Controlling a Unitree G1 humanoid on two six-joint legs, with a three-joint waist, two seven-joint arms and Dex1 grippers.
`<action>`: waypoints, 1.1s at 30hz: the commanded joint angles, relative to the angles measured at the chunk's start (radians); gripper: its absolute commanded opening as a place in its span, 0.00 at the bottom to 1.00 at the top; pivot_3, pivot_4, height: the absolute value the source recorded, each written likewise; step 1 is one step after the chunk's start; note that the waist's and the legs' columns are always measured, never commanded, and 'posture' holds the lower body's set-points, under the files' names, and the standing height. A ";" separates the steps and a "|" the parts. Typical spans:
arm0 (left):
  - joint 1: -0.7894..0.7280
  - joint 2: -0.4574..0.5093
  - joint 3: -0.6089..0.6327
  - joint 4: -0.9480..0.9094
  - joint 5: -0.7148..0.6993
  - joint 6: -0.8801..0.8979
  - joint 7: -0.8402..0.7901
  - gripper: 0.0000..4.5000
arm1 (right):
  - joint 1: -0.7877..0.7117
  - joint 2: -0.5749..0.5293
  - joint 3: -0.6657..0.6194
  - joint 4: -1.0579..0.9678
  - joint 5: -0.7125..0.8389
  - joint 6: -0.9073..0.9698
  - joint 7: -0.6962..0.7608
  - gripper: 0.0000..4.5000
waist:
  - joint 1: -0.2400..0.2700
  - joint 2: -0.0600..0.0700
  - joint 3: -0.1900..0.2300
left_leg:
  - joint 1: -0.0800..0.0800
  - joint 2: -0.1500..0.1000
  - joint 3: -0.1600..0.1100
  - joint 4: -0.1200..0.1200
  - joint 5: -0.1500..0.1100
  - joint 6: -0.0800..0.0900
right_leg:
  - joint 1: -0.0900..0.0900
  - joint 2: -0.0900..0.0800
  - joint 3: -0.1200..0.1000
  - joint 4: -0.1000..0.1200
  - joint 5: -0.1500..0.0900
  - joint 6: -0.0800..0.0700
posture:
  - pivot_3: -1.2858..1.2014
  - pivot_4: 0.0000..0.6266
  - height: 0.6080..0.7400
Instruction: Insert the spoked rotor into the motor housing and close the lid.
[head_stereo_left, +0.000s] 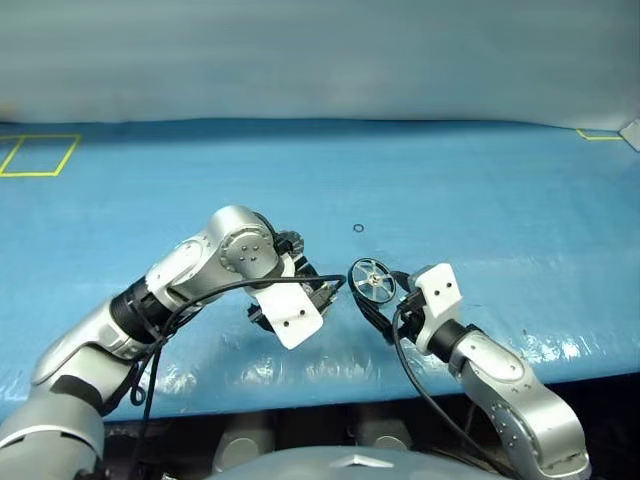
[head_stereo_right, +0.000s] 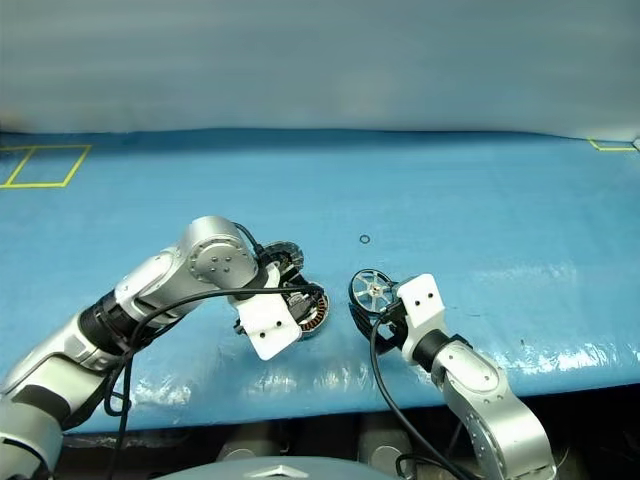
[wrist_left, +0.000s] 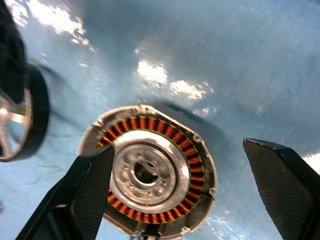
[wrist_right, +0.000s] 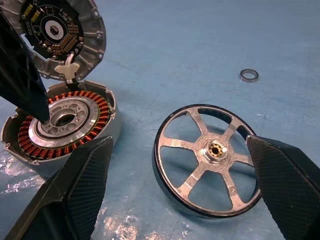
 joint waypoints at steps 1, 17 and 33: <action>0.042 0.012 0.104 -0.142 -0.071 0.142 0.040 0.99 | 0.008 0.002 -0.071 -0.064 0.047 0.000 0.002 1.00 | -0.001 0.000 0.000 | 0.000 0.000 0.000 0.000 0.000 0.000 | 0.000 0.000 0.000 0.000 0.000 0.000 | 0.52 0.24 1.00; 0.746 -0.409 0.433 -0.334 -0.351 0.528 0.735 0.99 | -0.329 -0.064 -0.153 0.085 0.069 0.128 -0.069 1.00 | -0.003 -0.001 0.001 | 0.003 0.001 -0.002 -0.001 0.000 0.000 | 0.002 0.000 -0.001 0.000 0.000 0.000 | 0.52 0.24 1.00; 1.017 -0.367 0.496 -0.141 -0.519 0.071 0.814 0.99 | -0.778 0.023 0.048 0.747 -0.164 0.068 -0.088 1.00 | 0.000 0.001 0.001 | 0.003 0.000 0.009 -0.010 -0.001 -0.001 | -0.001 -0.001 0.002 -0.008 0.002 -0.003 | 0.52 0.24 1.00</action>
